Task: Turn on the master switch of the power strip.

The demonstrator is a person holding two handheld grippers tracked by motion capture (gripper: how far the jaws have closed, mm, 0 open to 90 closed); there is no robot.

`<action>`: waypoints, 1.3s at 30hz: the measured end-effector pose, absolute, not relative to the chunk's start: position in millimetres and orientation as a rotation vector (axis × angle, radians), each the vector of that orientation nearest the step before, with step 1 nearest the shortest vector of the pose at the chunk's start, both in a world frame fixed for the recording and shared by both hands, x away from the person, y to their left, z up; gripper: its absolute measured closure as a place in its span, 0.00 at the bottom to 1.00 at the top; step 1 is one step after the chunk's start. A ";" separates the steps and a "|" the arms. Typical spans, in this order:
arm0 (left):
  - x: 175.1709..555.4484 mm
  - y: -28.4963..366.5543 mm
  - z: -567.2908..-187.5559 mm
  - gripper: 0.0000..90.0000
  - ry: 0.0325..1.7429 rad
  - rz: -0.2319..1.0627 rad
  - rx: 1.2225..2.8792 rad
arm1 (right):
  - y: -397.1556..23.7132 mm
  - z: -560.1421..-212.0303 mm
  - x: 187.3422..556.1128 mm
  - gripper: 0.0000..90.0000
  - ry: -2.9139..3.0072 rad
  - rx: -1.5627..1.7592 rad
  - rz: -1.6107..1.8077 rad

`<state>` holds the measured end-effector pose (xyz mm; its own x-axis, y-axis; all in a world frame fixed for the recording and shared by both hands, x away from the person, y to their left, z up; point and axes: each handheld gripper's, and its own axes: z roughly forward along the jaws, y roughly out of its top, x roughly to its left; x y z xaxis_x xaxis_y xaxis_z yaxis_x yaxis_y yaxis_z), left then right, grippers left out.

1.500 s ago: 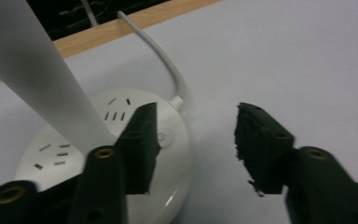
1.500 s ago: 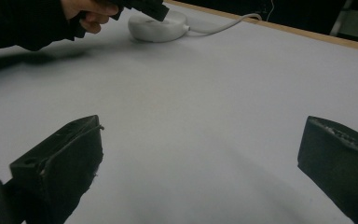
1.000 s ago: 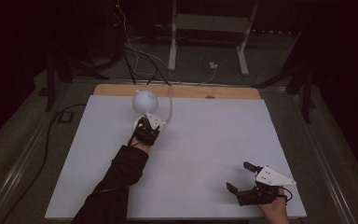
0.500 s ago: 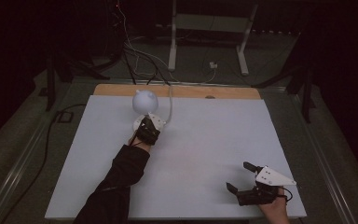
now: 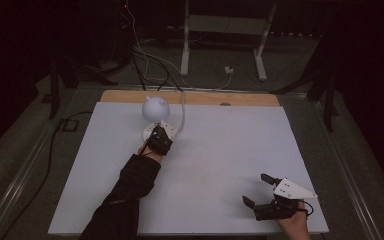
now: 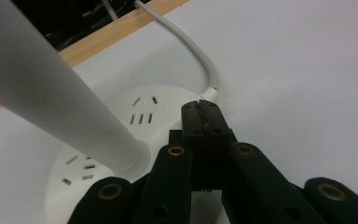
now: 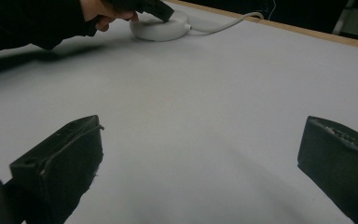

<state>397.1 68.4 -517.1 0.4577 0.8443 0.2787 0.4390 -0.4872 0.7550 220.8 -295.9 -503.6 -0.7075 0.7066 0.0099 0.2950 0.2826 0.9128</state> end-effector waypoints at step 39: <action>391.0 66.8 -496.9 1.00 0.994 0.755 2.142 | -297.0 -502.4 220.1 0.00 2.151 0.902 1.409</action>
